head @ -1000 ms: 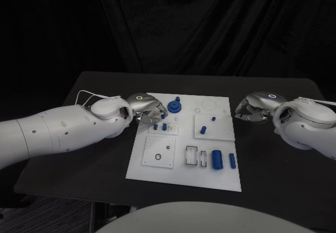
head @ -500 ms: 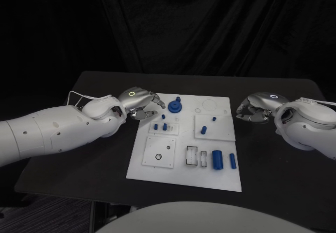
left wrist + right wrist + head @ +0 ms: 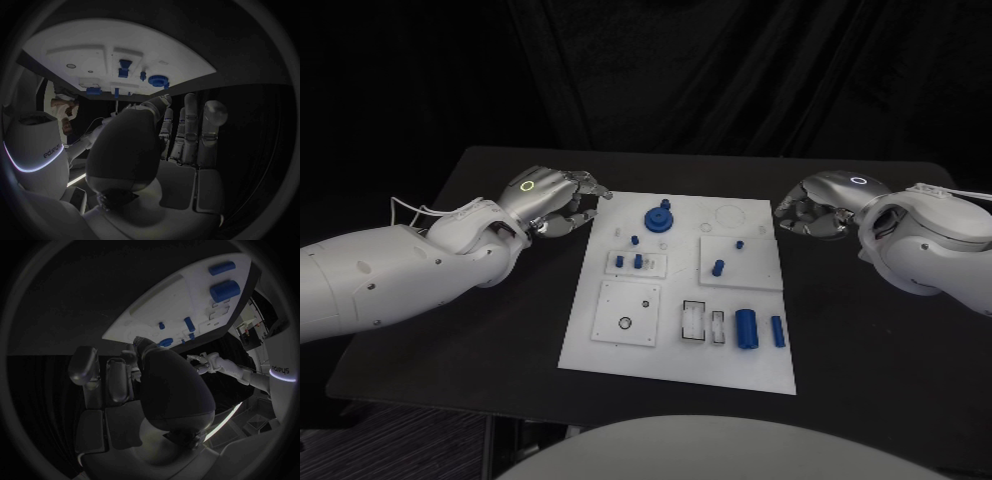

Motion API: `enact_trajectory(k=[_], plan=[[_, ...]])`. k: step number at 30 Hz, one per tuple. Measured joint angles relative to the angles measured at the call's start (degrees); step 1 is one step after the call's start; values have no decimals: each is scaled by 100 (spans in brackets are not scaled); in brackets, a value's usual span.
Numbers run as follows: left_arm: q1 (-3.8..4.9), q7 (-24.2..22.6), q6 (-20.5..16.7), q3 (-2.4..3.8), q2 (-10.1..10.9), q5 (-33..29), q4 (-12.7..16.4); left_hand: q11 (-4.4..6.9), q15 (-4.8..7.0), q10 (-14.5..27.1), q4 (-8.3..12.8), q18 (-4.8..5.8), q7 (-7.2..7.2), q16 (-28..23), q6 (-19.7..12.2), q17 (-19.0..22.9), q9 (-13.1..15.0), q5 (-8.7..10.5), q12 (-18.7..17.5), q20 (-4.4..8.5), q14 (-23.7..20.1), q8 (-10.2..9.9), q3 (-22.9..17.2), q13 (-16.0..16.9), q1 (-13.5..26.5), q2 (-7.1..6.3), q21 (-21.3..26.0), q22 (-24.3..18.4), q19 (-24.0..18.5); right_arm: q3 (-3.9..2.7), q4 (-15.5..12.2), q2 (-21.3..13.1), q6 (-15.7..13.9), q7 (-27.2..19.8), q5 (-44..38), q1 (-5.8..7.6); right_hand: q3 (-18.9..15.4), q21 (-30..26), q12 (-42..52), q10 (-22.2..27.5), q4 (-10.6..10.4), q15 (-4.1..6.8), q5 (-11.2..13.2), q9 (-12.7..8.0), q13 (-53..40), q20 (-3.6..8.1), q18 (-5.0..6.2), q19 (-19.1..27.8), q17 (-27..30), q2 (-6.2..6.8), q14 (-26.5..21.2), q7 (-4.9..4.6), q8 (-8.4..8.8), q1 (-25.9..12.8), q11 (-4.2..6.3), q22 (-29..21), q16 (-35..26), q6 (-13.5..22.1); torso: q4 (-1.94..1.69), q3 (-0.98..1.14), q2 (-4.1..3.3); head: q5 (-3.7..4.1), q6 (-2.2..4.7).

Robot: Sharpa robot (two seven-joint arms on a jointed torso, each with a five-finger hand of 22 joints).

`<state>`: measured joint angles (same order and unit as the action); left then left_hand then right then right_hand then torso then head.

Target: Assemble the parts on the task board

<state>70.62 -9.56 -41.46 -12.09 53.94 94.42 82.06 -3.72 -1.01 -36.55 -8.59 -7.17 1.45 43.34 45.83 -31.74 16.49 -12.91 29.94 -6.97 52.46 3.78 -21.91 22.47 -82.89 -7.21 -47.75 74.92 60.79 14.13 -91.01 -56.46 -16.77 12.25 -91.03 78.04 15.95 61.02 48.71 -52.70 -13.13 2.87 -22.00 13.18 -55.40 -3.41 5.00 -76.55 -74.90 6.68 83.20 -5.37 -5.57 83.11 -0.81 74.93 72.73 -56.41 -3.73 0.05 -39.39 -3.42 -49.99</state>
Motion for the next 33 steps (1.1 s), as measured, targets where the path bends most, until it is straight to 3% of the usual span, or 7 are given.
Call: enact_trajectory(k=[3,7,13,18,20,25,33], plan=[[0,-41,-270,-1,128,-19,140,66,-53,14,-173,-181,-32,-466,126,152,-13,35,136,-25,-246,57,16,-25,102,89,1192,0,-974,0,-13,102,-40,-64,0,35,195,-210,-652,520,114,39,-734,158,501,12,86,69,82,127,-79,29,-117,127,-62,0,-271,-70,-16,-7,-9,16,0],[0,-340,-626,-1,179,-210,215,394,-1,-234,-473,-217,-147,-915,560,250,33,-326,267,0,-418,200,0,-125,230,116,1769,-20,-1449,3,6,270,-72,-165,0,42,298,-253,-874,678,217,18,-1100,321,742,12,86,69,190,171,-100,28,-148,171,-97,-1,-372,-65,-58,-22,-26,53,0],[-38,-1118,-857,-1,128,-1104,220,316,-151,-282,-762,-216,-312,-1772,847,517,58,-349,307,-63,-830,251,69,-356,300,146,2688,-421,-2080,1,29,407,-82,-319,-1,-46,335,-381,-1028,871,254,-13,-1105,433,919,-18,85,100,280,231,-151,46,-148,110,-167,-1,-419,99,-105,-64,-52,131,0],[-171,-1925,-773,-1,115,-2470,228,140,-366,36,-800,-116,-496,-2822,883,927,25,-1685,55,-165,-1232,196,627,-781,422,183,3656,-1066,-2577,4,46,463,-70,-369,-42,-136,335,-613,-1231,1198,254,-98,-977,551,1127,-70,85,242,429,328,-293,74,-148,13,-257,-1,-589,181,-136,-105,-66,203,0],[-221,-2230,-675,-7,137,-3103,269,125,-417,169,-803,-117,-527,-3107,847,1086,-70,-1969,-61,-191,-1359,104,864,-962,467,268,3929,-1299,-2705,4,35,462,-70,-380,-71,-163,338,-769,-1356,1391,258,-147,-946,588,1252,-112,85,337,537,353,-388,56,-148,-11,-326,-1,-689,274,-140,-109,-68,220,0],[-272,-2615,-319,-3,199,-4336,397,204,-393,652,-808,-119,-452,-3904,657,1632,-428,-2187,-349,-270,-1859,20,1389,-1552,149,599,4410,-2141,-3156,4,-7,411,-75,-389,-179,-235,367,-830,-1472,1536,287,-186,-946,599,1440,-151,85,376,587,406,-427,58,-72,-65,-402,-1,-704,438,-147,-117,-75,251,0],[-304,-2816,216,-4,184,-5312,408,276,-522,1194,-805,-119,-415,-4085,322,2517,-879,-2155,-472,-560,-3303,-2,1985,-1881,-122,859,4410,-3040,-3633,5,-73,360,-129,-389,-428,-254,344,-757,-1723,1782,264,-233,-881,475,1810,-223,174,305,570,480,-421,124,103,-139,-464,-2,-559,621,-143,-111,-64,241,0]])
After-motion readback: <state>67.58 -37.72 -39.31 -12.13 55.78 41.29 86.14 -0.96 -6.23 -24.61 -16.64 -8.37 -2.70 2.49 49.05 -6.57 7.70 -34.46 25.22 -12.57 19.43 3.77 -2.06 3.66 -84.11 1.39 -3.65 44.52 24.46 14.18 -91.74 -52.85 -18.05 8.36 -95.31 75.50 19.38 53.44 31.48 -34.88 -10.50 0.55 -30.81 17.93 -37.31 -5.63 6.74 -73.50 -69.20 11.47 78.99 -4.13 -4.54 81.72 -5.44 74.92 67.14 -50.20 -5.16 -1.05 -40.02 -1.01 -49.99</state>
